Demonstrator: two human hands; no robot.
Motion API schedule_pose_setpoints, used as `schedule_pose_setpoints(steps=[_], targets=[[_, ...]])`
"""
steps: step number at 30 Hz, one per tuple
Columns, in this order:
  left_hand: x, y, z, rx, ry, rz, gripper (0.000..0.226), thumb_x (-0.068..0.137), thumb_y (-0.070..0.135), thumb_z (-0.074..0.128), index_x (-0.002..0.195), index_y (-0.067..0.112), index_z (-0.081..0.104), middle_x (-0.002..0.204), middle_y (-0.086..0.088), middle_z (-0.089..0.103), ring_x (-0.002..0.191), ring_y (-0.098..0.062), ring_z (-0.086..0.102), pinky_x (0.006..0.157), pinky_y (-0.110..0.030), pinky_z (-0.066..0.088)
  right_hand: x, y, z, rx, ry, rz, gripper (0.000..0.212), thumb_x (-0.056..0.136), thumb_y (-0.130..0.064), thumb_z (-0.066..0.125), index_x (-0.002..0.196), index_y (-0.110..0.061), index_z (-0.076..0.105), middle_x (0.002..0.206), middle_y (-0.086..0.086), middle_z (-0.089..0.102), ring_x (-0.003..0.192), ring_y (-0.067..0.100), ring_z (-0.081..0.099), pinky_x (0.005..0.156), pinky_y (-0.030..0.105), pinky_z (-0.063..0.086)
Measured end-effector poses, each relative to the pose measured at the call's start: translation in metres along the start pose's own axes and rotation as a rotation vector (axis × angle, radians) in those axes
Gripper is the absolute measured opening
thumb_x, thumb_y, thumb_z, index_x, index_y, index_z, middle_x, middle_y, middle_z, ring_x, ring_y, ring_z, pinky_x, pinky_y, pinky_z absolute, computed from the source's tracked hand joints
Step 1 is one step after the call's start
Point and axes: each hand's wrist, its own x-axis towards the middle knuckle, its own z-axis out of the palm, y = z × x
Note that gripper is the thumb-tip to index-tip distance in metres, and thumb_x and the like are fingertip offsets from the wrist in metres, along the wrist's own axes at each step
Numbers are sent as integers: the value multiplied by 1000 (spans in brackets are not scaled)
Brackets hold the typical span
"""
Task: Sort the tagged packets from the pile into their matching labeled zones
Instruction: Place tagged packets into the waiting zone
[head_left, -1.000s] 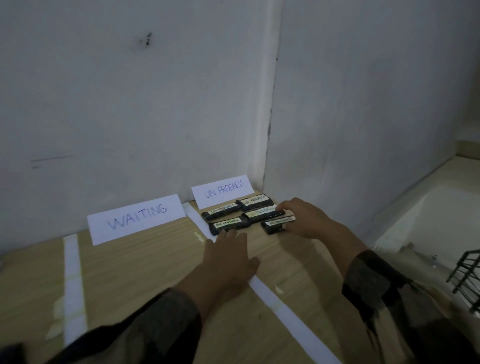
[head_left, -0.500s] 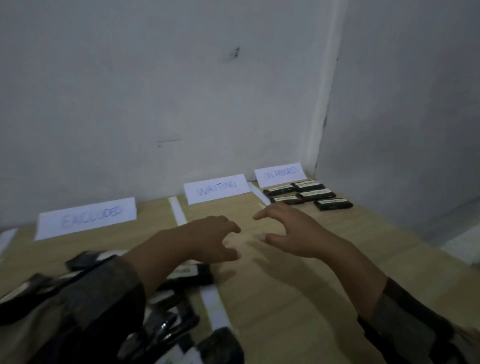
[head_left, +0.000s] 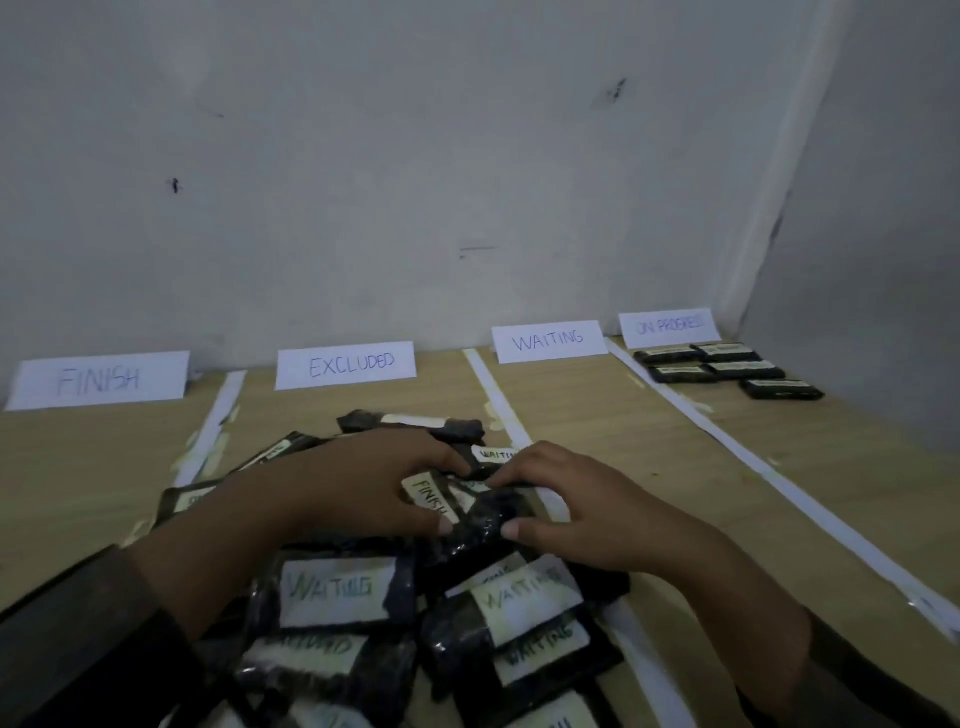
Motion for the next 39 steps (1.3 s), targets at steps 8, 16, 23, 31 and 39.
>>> schedule_pose_setpoints(steps=[8,16,23,31,39], targets=[[-24,-32,17,-14,71,-95,46,84,39,66,127,35,53,126,16,53,117,-4,49,100,-26,42,5,-40,36,-205,74,90,65,73,-78,31,124,-40,48,120,-18,51,114,5,48,102,34,29],[-29,-38,31,-189,182,-114,47,81,32,71,124,38,53,120,15,56,112,-3,51,95,-21,45,13,-54,56,-290,112,243,67,80,-75,36,126,-29,50,116,-6,51,113,17,43,94,36,33],[-27,-27,41,-214,221,-20,37,84,41,63,120,41,54,122,15,50,116,-4,45,101,-31,39,3,-47,46,-4,63,163,56,83,-53,60,134,-34,47,112,-15,49,112,7,42,87,23,38],[-28,-5,47,-126,144,127,59,59,79,59,109,48,59,107,28,51,105,0,43,94,-32,39,-23,-23,14,66,-128,96,45,82,-38,70,123,-39,54,125,-23,48,116,-5,46,98,20,40],[-27,13,54,153,95,80,68,56,86,56,107,42,61,93,20,45,99,-4,37,87,-30,26,-41,-3,14,22,-224,137,57,70,-44,79,116,-55,47,123,-25,43,117,-5,41,103,28,38]])
